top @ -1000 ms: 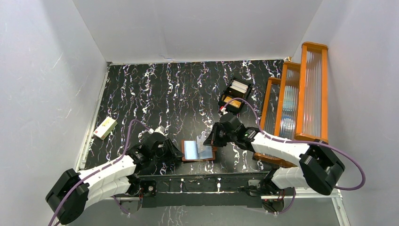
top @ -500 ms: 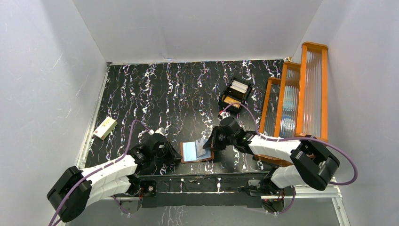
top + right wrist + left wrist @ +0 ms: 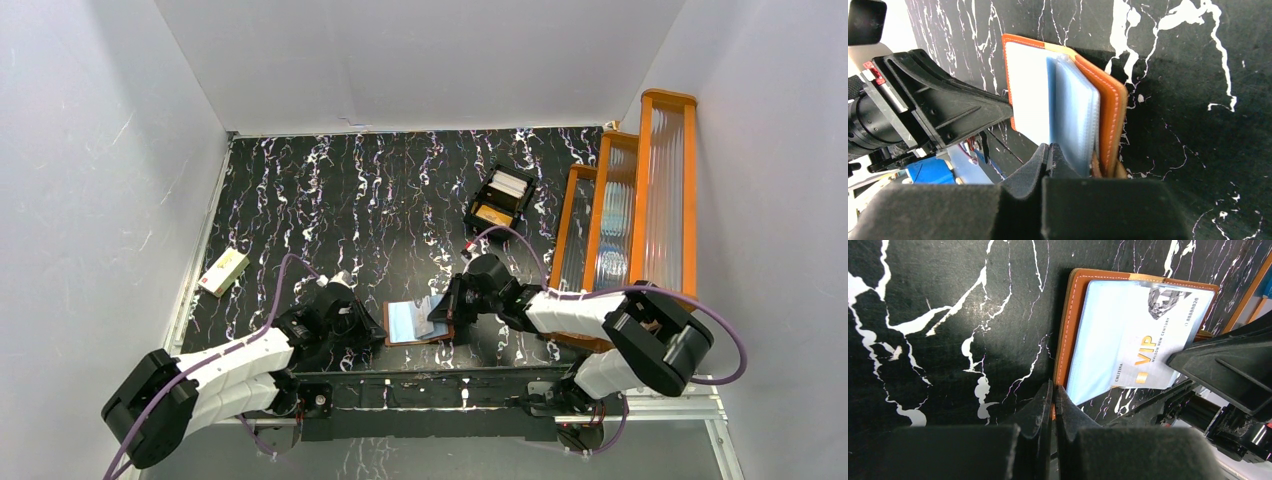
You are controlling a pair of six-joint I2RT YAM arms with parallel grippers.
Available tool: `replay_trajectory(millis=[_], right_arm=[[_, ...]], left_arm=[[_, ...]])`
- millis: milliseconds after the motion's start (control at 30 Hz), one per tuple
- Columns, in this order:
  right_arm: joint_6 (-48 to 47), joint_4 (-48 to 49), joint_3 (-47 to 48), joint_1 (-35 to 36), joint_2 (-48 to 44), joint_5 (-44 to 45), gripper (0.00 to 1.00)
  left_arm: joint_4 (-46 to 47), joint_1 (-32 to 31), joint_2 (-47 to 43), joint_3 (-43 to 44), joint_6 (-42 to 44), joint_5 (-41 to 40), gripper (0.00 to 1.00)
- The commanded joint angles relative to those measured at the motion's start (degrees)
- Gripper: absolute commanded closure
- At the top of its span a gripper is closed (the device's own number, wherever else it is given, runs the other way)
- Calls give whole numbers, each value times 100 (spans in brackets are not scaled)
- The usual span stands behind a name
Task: Put the credit cards into the card holder
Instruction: Insert the credit card into the card holder.
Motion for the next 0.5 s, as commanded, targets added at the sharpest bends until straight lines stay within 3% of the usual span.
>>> replay_trajectory(millis=[0, 467], right_arm=[[193, 616, -128, 18, 115, -233, 100], [388, 923, -185, 18, 431, -181, 100]], left_arm=[[-61, 22, 91, -73, 92, -71, 99], [-76, 20, 50, -82, 80, -67, 100]])
